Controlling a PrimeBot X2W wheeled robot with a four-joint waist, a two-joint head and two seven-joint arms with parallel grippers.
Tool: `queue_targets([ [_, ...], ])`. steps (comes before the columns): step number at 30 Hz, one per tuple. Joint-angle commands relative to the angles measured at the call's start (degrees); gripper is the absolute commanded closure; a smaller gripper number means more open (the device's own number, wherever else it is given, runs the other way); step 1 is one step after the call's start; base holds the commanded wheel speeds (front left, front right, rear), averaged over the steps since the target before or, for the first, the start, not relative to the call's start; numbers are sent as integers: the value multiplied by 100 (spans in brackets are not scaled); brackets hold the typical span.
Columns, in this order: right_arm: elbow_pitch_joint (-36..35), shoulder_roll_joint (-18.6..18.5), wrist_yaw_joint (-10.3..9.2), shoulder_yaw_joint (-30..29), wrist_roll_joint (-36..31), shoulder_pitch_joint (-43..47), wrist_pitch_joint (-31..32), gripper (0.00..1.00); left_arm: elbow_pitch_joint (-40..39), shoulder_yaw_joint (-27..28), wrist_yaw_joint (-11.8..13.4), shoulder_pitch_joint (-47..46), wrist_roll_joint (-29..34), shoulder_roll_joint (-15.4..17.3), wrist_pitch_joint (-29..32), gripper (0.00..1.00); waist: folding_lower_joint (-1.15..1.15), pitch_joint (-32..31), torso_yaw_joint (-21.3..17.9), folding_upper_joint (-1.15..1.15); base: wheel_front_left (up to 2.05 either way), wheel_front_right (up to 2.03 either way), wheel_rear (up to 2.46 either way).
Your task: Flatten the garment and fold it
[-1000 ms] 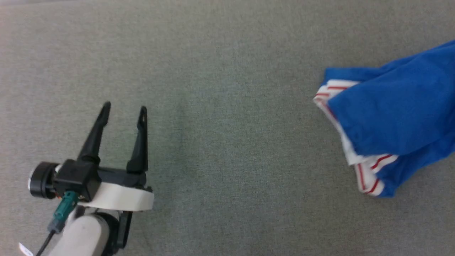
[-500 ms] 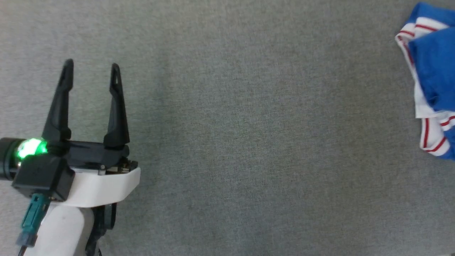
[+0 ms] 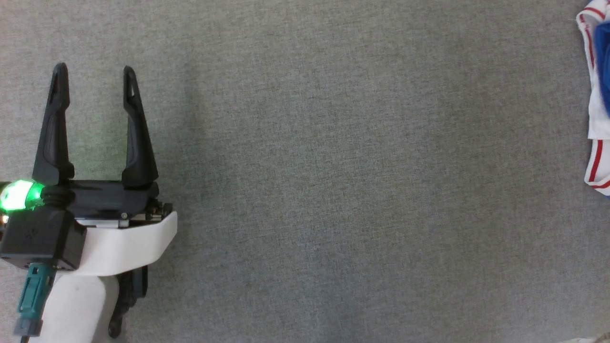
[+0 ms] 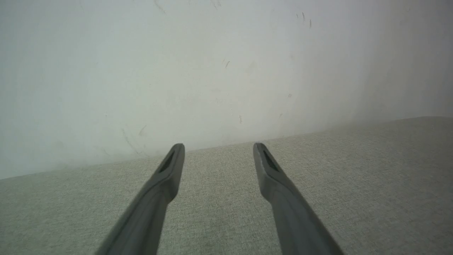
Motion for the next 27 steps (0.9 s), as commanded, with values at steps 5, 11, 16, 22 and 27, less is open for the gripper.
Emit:
queue_targets([
  [5,190,79,-13,-92,-171,-164,-183,0,-21,53,73,-136,35,-27,-46,0,0,1,-5,0,0,0,0],
  [11,248,201,-13,-48,-205,-213,-354,0,17,94,69,-88,-48,-104,-63,0,0,-196,1,0,0,0,0],
  [16,156,441,-13,-128,-121,-173,-608,0,96,123,57,40,-129,-202,-75,0,0,-507,40,0,0,0,0],
  [22,-176,1210,-13,-79,132,321,-1020,0,381,78,12,313,-152,-343,-82,0,0,-1134,109,0,0,0,0],
  [27,-618,1945,-13,-86,308,934,-1596,0,623,91,-25,602,-163,-527,-84,0,0,-1794,209,0,0,0,0],
])
